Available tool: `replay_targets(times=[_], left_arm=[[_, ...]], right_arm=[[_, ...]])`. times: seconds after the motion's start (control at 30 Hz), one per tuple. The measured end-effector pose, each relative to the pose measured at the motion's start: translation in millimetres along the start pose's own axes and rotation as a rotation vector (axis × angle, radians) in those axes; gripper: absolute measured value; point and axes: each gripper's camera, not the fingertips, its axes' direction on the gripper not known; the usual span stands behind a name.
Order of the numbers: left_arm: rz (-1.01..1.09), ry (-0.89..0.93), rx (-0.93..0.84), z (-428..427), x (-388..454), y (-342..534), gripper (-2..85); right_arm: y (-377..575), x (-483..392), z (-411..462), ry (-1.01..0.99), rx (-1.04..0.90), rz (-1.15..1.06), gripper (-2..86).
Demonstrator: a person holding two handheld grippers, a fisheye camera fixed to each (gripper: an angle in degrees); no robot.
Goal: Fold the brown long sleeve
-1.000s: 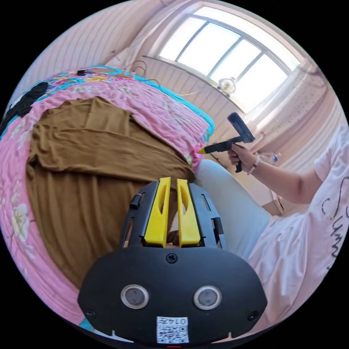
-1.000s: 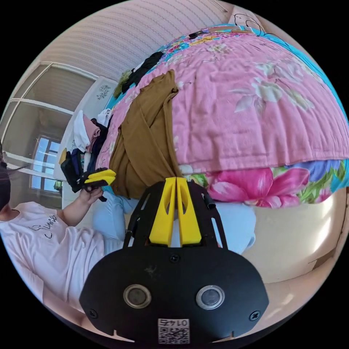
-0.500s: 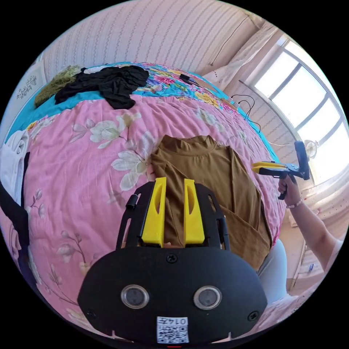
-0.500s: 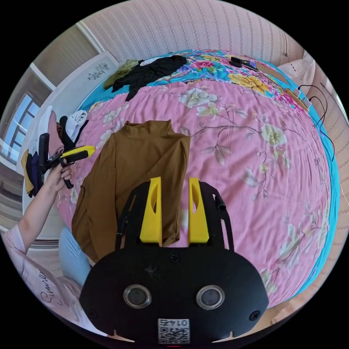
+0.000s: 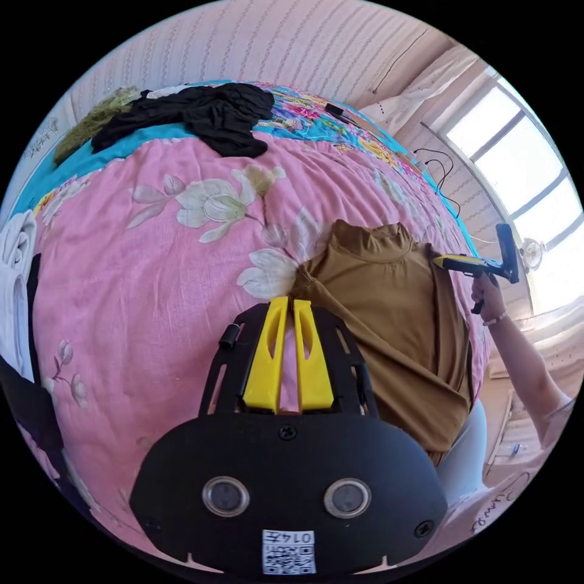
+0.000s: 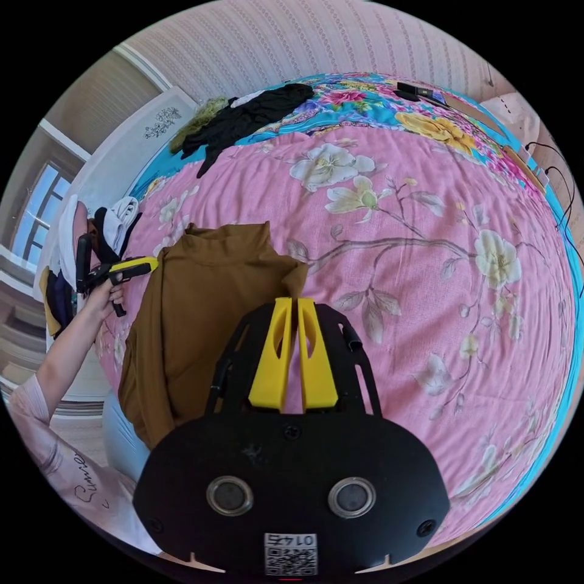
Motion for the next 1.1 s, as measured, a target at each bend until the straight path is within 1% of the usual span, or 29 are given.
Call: replay_targets(times=[0.07,0.13,0.23,0.3,0.33,0.4,0.43,0.5,0.57,0.6,0.7,0.77,0.87,0.9,1.0,1.1], left_arm=[[-0.055,0.069,0.026,-11,-11,-4,6.1],[-0.049,0.098,0.056,-22,-15,-5,6.3],[-0.041,0.076,0.103,-33,-16,-11,6.9],[-0.040,0.081,0.099,-27,-15,-18,8.0],[-0.039,0.100,0.071,-19,-13,-23,8.1],[-0.042,0.090,-0.001,-5,-11,-30,5.3],[-0.022,0.057,-0.039,0,-9,-31,0.9],[-0.029,0.034,0.003,-9,-12,-32,-0.3],[-0.065,0.073,0.084,-34,-19,-35,-0.8],[-0.074,0.084,0.097,-41,-21,-37,-0.8],[-0.074,0.111,0.195,-85,-20,-51,-0.9],[-0.070,0.126,0.329,-129,-15,-56,-1.0],[-0.026,0.141,0.416,-169,-2,-49,-1.0],[-0.013,0.141,0.413,-174,1,-45,-1.0],[0.080,0.095,0.325,-184,18,-10,-1.0],[0.199,0.061,0.257,-181,33,47,-1.0]], right_arm=[[0,1,-2,-0.001,-0.008,-0.013,2.7],[1,4,-9,-0.018,0.018,-0.001,3.8],[2,13,-18,-0.046,0.064,0.033,6.9],[0,21,-12,-0.066,0.035,0.068,7.9],[-2,25,-3,-0.090,-0.012,0.090,7.5],[0,26,0,-0.089,-0.023,0.087,4.9],[2,24,-6,-0.092,-0.010,0.076,3.3],[4,24,-20,-0.103,0.021,0.072,1.9],[5,28,-51,-0.138,0.091,0.071,1.1],[5,29,-60,-0.150,0.109,0.075,1.0],[-3,29,-109,-0.177,0.215,0.078,0.6],[-7,25,-152,-0.195,0.327,0.076,0.5],[-1,14,-189,-0.269,0.403,0.055,0.5],[3,11,-193,-0.275,0.397,0.048,0.5],[35,-13,-195,-0.239,0.329,-0.027,0.6],[93,-29,-179,-0.235,0.265,-0.089,0.6]])
